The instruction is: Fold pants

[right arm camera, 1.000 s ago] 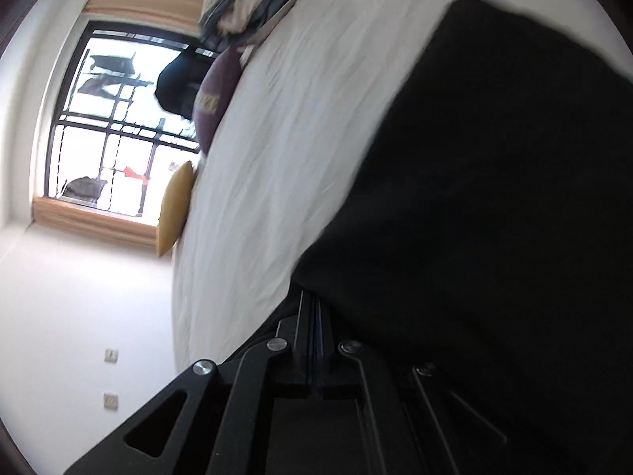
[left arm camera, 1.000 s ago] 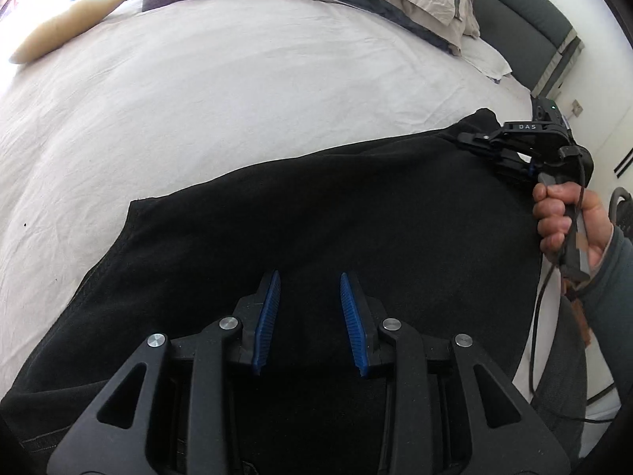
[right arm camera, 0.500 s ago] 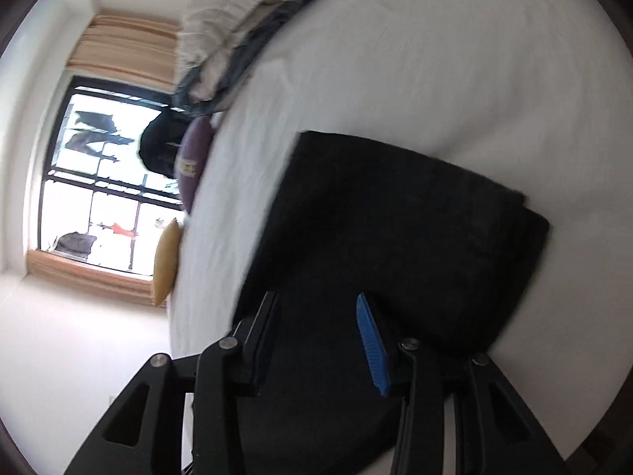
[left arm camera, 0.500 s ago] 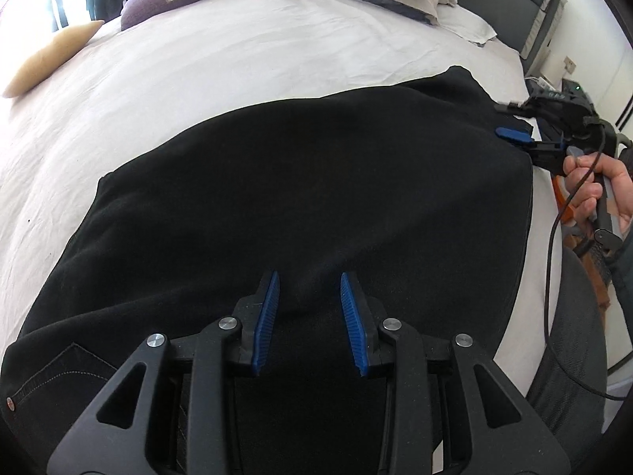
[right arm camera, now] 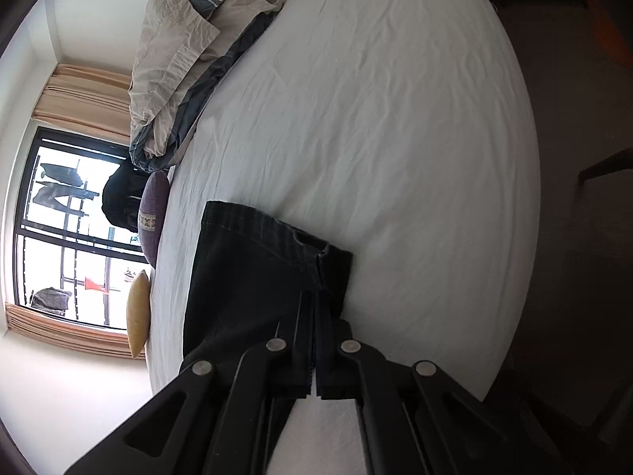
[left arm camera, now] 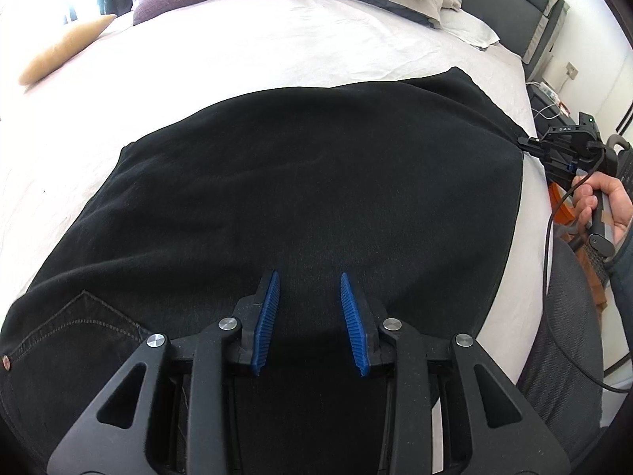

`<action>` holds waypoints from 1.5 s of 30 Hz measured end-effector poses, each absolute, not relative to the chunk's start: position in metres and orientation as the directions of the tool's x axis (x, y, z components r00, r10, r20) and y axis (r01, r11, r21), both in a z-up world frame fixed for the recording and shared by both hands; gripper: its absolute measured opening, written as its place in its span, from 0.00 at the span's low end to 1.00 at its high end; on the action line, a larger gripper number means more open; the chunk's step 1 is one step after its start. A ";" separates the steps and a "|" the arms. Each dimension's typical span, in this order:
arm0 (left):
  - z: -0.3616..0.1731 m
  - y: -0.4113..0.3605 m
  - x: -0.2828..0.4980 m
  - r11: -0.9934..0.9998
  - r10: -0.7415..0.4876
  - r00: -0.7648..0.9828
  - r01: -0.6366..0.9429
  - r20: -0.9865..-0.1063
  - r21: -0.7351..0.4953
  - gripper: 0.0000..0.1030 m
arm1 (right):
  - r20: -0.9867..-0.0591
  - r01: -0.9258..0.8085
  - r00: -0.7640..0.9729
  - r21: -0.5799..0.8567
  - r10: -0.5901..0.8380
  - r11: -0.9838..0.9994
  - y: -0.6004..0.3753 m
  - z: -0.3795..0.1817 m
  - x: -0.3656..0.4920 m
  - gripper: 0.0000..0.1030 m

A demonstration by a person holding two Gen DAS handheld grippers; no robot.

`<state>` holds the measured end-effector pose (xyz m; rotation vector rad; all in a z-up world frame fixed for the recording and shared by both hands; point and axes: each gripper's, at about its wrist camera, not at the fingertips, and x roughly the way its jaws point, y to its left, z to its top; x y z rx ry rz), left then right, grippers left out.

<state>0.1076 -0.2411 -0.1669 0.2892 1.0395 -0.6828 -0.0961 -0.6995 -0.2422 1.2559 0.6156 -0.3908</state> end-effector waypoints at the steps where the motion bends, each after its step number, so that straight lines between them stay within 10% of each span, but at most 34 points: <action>1: -0.167 -0.239 0.106 0.763 -0.383 0.328 0.639 -0.864 -0.096 0.30 | -0.630 0.598 0.775 0.755 0.045 0.270 -0.699 -0.241 -0.101 0.00; 8: -0.163 -0.217 0.103 0.777 -0.426 0.322 0.609 -0.845 -0.160 0.30 | -0.506 0.495 0.862 0.846 0.008 0.198 -0.700 -0.228 -0.139 0.38; 16: -0.143 -0.262 0.117 0.724 -0.503 0.332 0.665 -0.798 -0.180 0.30 | -0.504 0.495 0.858 0.863 0.097 0.105 -0.707 -0.251 -0.114 0.44; 32: -0.182 -0.296 0.165 0.726 -0.539 0.205 0.605 -0.817 -0.327 0.30 | -0.433 0.427 0.891 0.901 0.137 0.069 -0.716 -0.256 -0.084 0.43; 38: -0.188 -0.293 0.167 0.721 -0.558 0.185 0.592 -0.809 -0.361 0.30 | -0.434 0.429 0.887 0.901 0.158 0.064 -0.719 -0.265 -0.078 0.12; 45: -0.189 -0.297 0.167 0.732 -0.541 0.198 0.590 -0.817 -0.342 0.30 | -0.438 0.428 0.890 0.898 0.125 0.096 -0.714 -0.256 -0.079 0.10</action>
